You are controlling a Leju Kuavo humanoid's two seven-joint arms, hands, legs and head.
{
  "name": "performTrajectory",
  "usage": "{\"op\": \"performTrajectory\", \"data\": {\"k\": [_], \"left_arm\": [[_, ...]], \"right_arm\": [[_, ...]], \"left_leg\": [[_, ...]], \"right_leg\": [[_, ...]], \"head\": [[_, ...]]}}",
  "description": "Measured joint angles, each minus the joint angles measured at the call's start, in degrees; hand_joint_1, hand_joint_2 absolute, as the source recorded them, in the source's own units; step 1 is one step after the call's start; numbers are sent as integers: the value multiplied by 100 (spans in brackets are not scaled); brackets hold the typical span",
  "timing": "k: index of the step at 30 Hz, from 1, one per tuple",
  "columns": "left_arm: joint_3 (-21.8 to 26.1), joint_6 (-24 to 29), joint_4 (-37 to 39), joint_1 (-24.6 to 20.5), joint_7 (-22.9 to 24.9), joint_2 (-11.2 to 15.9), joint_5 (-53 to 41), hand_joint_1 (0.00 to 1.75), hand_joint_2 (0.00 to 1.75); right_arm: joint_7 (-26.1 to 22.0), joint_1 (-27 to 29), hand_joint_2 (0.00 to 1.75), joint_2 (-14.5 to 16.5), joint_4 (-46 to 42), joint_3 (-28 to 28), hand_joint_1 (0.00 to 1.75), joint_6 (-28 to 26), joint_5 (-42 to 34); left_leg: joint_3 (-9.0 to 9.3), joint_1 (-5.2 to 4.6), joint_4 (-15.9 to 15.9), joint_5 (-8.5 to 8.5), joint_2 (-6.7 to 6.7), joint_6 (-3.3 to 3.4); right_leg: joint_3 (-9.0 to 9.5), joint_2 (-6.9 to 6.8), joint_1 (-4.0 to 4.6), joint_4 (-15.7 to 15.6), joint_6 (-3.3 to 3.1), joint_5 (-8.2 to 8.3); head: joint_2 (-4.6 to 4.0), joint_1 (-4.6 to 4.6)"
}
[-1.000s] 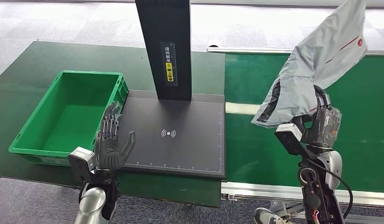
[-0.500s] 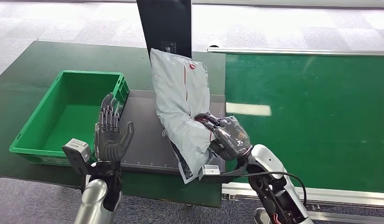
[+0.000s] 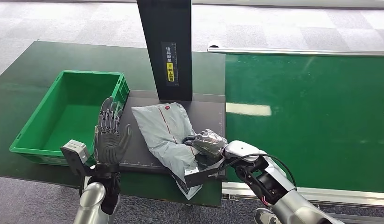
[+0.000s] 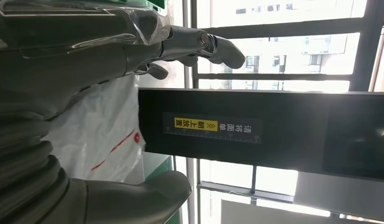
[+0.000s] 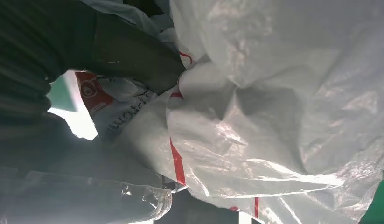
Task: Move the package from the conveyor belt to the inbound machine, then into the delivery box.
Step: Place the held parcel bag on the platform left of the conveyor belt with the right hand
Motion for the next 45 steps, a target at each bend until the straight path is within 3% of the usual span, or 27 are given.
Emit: {"op": "performTrajectory", "data": {"k": [5, 12, 21, 22, 23, 26, 27, 28, 31, 35, 40, 45], "left_arm": [[9, 2, -118, 77, 60, -1, -109, 0, 175], [15, -4, -211, 110, 92, -10, -134, 0, 175], [20, -9, -245, 120, 97, -10, -136, 0, 175], [20, -9, -248, 121, 97, -10, -136, 0, 175], [21, -9, -251, 122, 98, -10, -136, 0, 175], [20, -19, -251, 122, 99, -10, -136, 0, 175], [19, -31, -251, 122, 102, -11, -136, 0, 175], [16, -49, -251, 122, 108, -11, -137, 0, 175], [-3, -108, -251, 120, 127, -13, -158, 0, 175], [-51, -153, -233, 111, 134, -12, -192, 0, 175], [-79, -153, -198, 105, 135, -13, -226, 0, 175], [-80, -162, -189, 104, 134, -13, -236, 0, 175]], "right_arm": [[803, -284, 175, 168, 542, 121, 175, -1332, 490], [736, -330, 175, 508, 969, -259, 175, -2352, 731], [654, -330, 175, 740, 1179, -535, 175, -2508, 714], [653, -330, 175, 750, 1192, -547, 169, -2511, 714], [649, -330, 175, 758, 1204, -558, 151, -2516, 710], [508, -328, 175, 793, 1238, -607, 33, -2561, 588], [399, -323, 175, 814, 1247, -642, 8, -2568, 474], [258, -312, 175, 843, 1253, -695, 0, -2557, 304], [-162, -233, 175, 931, 1255, -923, 0, -2312, -393], [-524, -1, 175, 1028, 1218, -1326, 0, -1566, -1441], [-586, 200, 175, 1123, 1213, -1761, 0, -538, -2432], [-583, 245, 175, 1152, 1217, -1965, 0, -293, -2664]], "left_leg": [[-1, 0, 1, -1, 0, 0], [1, 0, 0, -1, 1, 0], [1, 0, 1, 0, 0, 0], [1, 0, 1, 0, 0, 0], [1, 0, 1, 0, 0, 0], [1, 0, 1, -1, 0, 0], [1, 0, 0, -1, 0, 0], [2, 0, 0, -1, 1, 0], [3, 0, 0, -1, 1, 0], [2, 0, 0, -1, 0, 0], [1, 0, 0, -1, 1, 0], [2, 0, 0, -1, 1, 0]], "right_leg": [[-2, 0, 0, 0, 0, 0], [-3, 1, 1, 0, 0, 0], [-2, 1, 0, 0, 0, 0], [-2, 1, 0, 0, 0, 0], [-2, 1, 0, 0, 0, 0], [-3, 1, 0, 0, 0, 0], [-3, 1, 0, 0, 0, 0], [-4, 1, 1, 0, 0, 0], [-4, 1, 1, 0, 0, 0], [-3, 1, 1, 0, 0, -1], [-4, 1, 0, 0, 0, -1], [-4, 1, 0, 0, 0, -1]], "head": [[0, -1], [0, 0], [0, 0], [0, 0], [0, -1], [0, -1], [0, -1], [0, -1], [0, 0], [0, -1], [0, -1], [0, 0]]}}
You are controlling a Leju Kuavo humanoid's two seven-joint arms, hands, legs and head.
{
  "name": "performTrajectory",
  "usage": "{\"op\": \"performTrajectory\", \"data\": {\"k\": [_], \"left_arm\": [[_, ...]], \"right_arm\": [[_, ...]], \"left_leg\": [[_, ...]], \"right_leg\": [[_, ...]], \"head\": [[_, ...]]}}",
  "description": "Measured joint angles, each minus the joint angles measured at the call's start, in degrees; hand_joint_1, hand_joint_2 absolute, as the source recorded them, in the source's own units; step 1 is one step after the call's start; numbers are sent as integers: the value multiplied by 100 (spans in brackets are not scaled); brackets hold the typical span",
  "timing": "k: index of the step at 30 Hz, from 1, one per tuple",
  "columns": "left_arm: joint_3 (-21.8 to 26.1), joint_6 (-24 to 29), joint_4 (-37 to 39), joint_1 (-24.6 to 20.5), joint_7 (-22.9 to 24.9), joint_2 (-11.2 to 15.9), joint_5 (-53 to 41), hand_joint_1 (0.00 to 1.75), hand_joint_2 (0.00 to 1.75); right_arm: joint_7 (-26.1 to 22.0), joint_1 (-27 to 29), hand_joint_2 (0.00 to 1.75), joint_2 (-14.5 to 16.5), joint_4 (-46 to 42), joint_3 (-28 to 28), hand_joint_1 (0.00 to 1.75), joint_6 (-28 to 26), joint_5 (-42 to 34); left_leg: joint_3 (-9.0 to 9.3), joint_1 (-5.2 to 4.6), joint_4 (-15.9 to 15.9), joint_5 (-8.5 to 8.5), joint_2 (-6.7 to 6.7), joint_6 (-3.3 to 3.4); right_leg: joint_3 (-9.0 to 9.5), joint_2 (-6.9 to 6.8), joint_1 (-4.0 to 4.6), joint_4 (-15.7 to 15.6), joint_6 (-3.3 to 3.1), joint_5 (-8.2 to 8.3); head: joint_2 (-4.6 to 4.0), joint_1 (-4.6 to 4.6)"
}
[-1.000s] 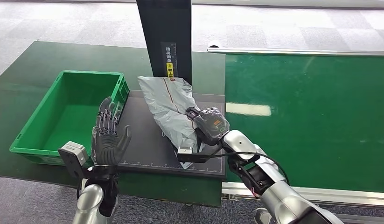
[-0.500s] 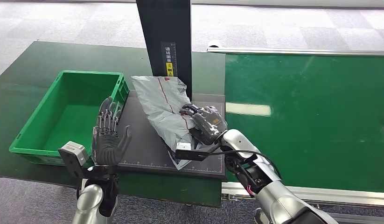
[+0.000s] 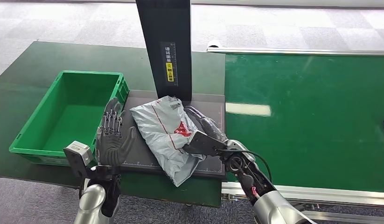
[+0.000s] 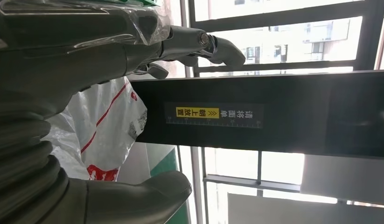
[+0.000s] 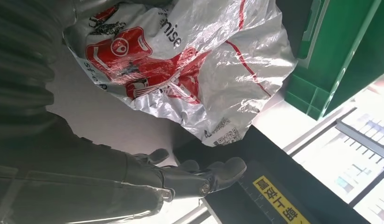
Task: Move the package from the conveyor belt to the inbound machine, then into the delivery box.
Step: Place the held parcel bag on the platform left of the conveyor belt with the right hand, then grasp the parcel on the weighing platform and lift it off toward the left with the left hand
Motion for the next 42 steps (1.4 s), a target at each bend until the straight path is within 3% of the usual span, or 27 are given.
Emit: {"op": "performTrajectory", "data": {"k": [7, 12, 19, 24, 32, 42], "left_arm": [[-20, -14, 100, -64, -25, 0, -7, 0, 175], [-22, -9, 130, -88, -24, 0, -28, 0, 175], [-24, -33, 306, -197, 353, -2, -183, 0, 175], [-133, 70, 572, -353, 582, 2, -836, 0, 175], [-691, 625, 1527, -882, 1278, 50, -2990, 0, 175], [-876, 908, 2470, -1227, 1695, 57, -4024, 0, 175]], "right_arm": [[-72, 46, 175, 107, 33, -300, 0, 900, -1012], [-220, 36, 175, 221, 86, -481, 0, 938, -1472], [-471, 53, 175, 278, 56, -898, 0, 1083, -2224], [-623, 217, 175, 310, -308, -1165, 0, 337, -2253], [-519, 649, 175, 317, -1399, -1489, 0, -874, -1906], [48, 947, 175, 304, -1919, -1664, 0, -1029, -1717]], "left_leg": [[0, 0, 0, 0, 0, 0], [0, 0, 0, 0, 0, 0], [1, 0, 1, 0, 1, 0], [1, 0, 2, 0, -1, 0], [0, 0, 2, 0, -1, 0], [1, 0, 1, 0, 6, 0]], "right_leg": [[0, 0, 0, 0, 0, 0], [0, 0, 0, 0, 0, 0], [0, 0, 0, 0, 0, 0], [0, 0, 0, 0, 0, 0], [0, 0, -1, 0, 0, 0], [-2, 10, 0, 0, 0, 1]], "head": [[0, -1], [0, -1], [0, 0], [0, 0], [0, -1], [0, -1]]}}
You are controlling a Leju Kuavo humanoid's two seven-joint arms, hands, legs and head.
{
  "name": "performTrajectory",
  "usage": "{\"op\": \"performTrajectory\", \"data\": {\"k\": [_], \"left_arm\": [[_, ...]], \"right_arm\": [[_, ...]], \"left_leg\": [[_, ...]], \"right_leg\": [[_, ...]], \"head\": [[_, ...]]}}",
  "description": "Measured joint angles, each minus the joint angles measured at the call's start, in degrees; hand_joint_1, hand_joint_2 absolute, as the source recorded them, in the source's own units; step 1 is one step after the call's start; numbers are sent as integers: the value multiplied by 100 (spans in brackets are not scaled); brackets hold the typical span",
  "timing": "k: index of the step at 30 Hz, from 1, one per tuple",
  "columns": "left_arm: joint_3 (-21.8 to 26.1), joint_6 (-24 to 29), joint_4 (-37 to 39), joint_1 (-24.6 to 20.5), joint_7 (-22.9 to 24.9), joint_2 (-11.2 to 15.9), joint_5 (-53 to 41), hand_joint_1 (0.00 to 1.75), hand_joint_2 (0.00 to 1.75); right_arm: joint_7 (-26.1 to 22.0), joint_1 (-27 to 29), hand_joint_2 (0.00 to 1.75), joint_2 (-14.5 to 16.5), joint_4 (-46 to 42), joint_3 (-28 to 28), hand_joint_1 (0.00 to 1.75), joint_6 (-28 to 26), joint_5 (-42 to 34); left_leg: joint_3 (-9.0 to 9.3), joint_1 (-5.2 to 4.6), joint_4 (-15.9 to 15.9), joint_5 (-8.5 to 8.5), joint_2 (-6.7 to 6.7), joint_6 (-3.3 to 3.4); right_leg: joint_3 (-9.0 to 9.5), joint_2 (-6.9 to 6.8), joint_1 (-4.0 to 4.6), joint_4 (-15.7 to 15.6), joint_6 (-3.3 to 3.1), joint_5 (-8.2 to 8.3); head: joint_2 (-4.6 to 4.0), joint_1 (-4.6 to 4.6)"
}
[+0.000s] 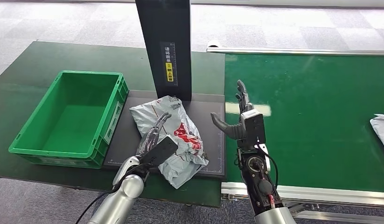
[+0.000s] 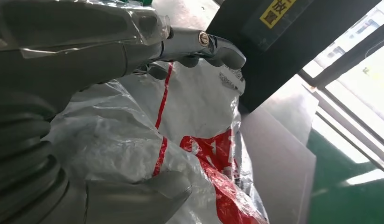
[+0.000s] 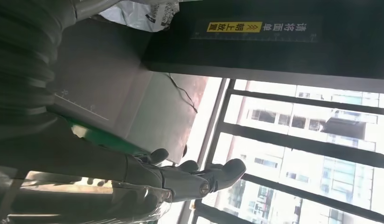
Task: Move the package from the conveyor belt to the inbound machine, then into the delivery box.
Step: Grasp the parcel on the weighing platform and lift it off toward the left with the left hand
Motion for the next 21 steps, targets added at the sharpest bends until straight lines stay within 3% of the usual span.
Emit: {"op": "performTrajectory", "data": {"k": [4, 5, 8, 9, 21], "left_arm": [[-31, 150, 428, -204, 574, -16, -584, 0, 175], [-29, 184, 556, -264, 703, -25, -743, 34, 175], [23, 178, 851, -406, 871, -80, -959, 158, 175], [56, 164, 917, -430, 877, -104, -966, 168, 175], [265, 136, 1055, -436, 628, -213, -987, 175, 175]], "right_arm": [[196, 43, 175, 18, -28, -62, 0, 74, 38], [240, 56, 175, 28, -30, -77, 0, 118, 56], [308, 105, 175, 60, -31, -98, 0, 217, 136], [316, 127, 175, 67, -31, -99, 0, 238, 152], [362, 203, 175, 79, 374, -66, 0, 756, -562]], "left_leg": [[0, 0, 0, 0, -2, 0], [0, 0, 0, 0, -1, 0], [2, 0, 0, 0, -1, 0], [3, 0, 0, 0, -2, 0], [2, 0, -1, 0, -5, 0]], "right_leg": [[2, -1, 0, 0, 0, 0], [3, -1, 0, 0, 0, 0], [5, -1, 0, 0, 0, 0], [6, -1, 0, 0, 0, 0], [10, -2, 0, 0, 0, 0]], "head": [[0, 1], [0, 1], [0, 1], [0, 1], [0, 1]]}}
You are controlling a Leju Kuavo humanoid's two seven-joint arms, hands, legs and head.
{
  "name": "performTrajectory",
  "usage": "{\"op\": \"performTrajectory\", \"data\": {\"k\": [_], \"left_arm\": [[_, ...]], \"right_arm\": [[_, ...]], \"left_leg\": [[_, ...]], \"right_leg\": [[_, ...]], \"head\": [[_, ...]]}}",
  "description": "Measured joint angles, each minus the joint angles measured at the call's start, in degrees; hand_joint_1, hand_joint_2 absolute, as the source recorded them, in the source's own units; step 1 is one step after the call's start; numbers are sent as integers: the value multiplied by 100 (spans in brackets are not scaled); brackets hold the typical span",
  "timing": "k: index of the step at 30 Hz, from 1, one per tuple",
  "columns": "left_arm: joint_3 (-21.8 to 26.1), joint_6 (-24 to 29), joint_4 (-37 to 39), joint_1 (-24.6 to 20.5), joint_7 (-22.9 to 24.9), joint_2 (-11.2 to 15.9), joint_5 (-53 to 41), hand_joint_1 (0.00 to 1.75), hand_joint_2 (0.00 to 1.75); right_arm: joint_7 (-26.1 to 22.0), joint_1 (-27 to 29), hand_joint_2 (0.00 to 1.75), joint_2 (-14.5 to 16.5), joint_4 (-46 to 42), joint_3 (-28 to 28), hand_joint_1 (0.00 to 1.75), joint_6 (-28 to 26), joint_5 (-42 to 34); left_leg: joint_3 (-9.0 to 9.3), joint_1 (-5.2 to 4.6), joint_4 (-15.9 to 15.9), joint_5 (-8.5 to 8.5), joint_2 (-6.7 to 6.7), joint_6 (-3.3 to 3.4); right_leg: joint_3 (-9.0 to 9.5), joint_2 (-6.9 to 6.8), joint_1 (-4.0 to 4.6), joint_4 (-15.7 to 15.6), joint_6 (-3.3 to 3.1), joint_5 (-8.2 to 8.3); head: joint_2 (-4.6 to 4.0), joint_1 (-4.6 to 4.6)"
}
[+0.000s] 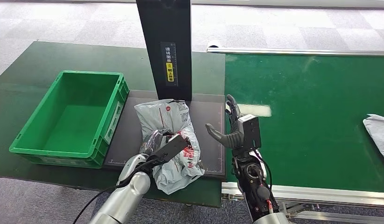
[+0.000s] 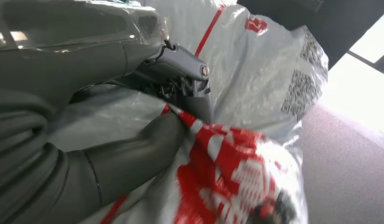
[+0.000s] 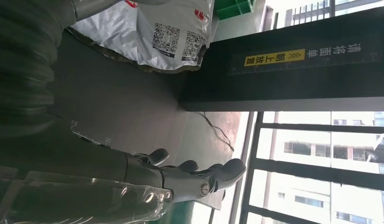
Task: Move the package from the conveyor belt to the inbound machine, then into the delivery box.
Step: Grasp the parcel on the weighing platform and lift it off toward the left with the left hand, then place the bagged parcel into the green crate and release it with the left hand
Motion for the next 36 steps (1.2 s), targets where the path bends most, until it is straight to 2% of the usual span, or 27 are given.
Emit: {"op": "performTrajectory", "data": {"k": [4, 8, 12, 17, 20, 22, 25, 30, 33, 36], "left_arm": [[70, 228, -146, 124, -268, -8, 245, 175, 175], [246, 640, -541, 335, -832, -48, 998, 175, 175], [403, 1141, -1037, 511, -1279, -66, 1514, 175, 175], [483, 1959, -1672, 688, -2158, -66, 2090, 175, 175], [502, 2536, -2094, 785, -2510, -68, 2004, 175, 175], [599, 2734, -2374, 834, -2627, -115, 1453, 175, 175], [1019, 2787, -2674, 761, -2304, -223, -85, 175, 175], [1832, 2798, -2648, 275, -993, -189, -1653, 175, 175], [2139, 2799, -2337, -128, -7, 30, -2277, 175, 175], [2312, 2799, -1880, -531, 704, 362, -2569, 175, 175]], "right_arm": [[0, -1, 175, 0, 114, 26, 0, 32, -63], [0, -3, 175, -2, 169, 57, 0, 54, -97], [-19, -25, 175, -4, 240, 142, 0, 55, -146], [-74, -147, 175, -4, 382, 283, 0, 62, -250], [-94, -229, 175, -4, 472, 366, 0, 65, -316], [-120, -259, 175, -4, 523, 416, 0, 69, -343], [-174, -273, 175, 9, 602, 484, 0, 84, -342], [-260, -304, 175, 39, 736, 588, 0, 151, -269], [-264, -360, 175, 41, 808, 645, 0, 223, -248], [-285, -428, 175, 38, 907, 686, 0, 276, -254]], "left_leg": [[-1, 0, 0, -1, 1, 0], [-4, 0, 0, -1, 1, -1], [-4, 0, 0, -1, 1, -1], [-4, 0, 0, -1, 1, 0], [-4, 0, 0, -1, 1, 0], [-4, 0, 0, -1, 1, -1], [-4, 0, 0, -1, 2, -1], [-1, 3, -1, 4, 2, -2], [0, 4, -1, 8, 3, -5], [1, 4, -1, 9, 4, -6]], "right_leg": [[-3, 1, 0, 0, 0, 0], [-6, 1, 0, 0, 0, 0], [-6, 1, 1, 0, 0, -1], [-5, 1, 1, 0, 0, -1], [-5, 0, 1, 0, 0, -1], [-5, 0, 1, 0, 0, -1], [-6, 0, 1, 0, 0, -1], [-4, 0, 4, 1, -2, 1], [-4, 0, 5, 4, -7, 4], [-5, 1, 5, 5, -8, 5]], "head": [[0, -1], [0, -1], [0, -1], [0, 0], [0, -1], [0, -1], [0, 0], [0, -1], [0, -1], [0, 1]]}}
